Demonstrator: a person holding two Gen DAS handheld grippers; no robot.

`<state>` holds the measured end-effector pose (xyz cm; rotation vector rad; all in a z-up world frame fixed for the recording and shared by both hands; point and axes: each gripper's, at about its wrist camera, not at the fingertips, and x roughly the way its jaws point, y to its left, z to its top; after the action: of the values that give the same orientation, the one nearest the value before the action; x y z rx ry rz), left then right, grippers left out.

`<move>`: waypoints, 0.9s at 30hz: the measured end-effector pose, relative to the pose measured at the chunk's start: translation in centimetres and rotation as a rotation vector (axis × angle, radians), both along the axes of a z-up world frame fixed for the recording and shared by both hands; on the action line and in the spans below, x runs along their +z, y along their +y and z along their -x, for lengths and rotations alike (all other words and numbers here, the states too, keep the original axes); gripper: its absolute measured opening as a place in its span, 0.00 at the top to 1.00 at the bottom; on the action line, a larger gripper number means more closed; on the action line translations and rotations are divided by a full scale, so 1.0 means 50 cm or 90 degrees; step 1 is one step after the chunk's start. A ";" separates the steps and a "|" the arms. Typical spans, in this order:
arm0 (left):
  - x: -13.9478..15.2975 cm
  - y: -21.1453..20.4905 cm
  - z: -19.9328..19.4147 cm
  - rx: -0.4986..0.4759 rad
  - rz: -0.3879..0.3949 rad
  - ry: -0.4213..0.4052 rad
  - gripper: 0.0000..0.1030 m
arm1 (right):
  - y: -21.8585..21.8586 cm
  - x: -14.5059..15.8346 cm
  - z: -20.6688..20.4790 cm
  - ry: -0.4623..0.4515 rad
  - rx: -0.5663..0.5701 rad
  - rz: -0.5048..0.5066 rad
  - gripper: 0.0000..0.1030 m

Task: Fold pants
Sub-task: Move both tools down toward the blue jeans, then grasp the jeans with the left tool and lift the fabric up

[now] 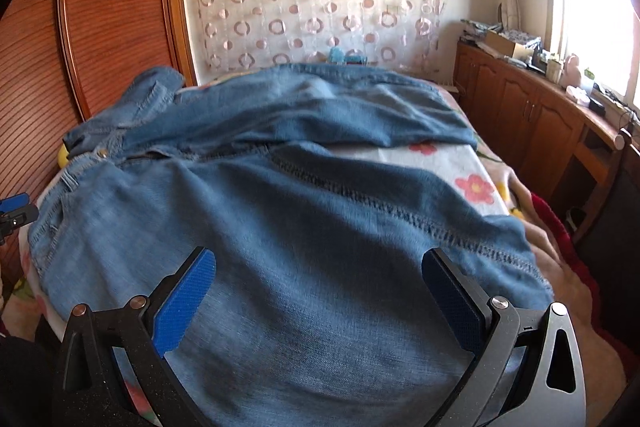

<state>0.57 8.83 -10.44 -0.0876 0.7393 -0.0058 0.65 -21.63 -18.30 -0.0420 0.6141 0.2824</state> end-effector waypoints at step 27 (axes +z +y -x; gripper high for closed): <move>0.010 -0.004 0.048 -0.066 0.030 0.004 0.89 | -0.077 0.007 0.100 0.037 -0.003 0.021 0.00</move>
<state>-1.82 8.65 -9.92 -0.0934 0.7498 -0.1217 -4.36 -25.49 -17.93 -0.0637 0.6760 0.2690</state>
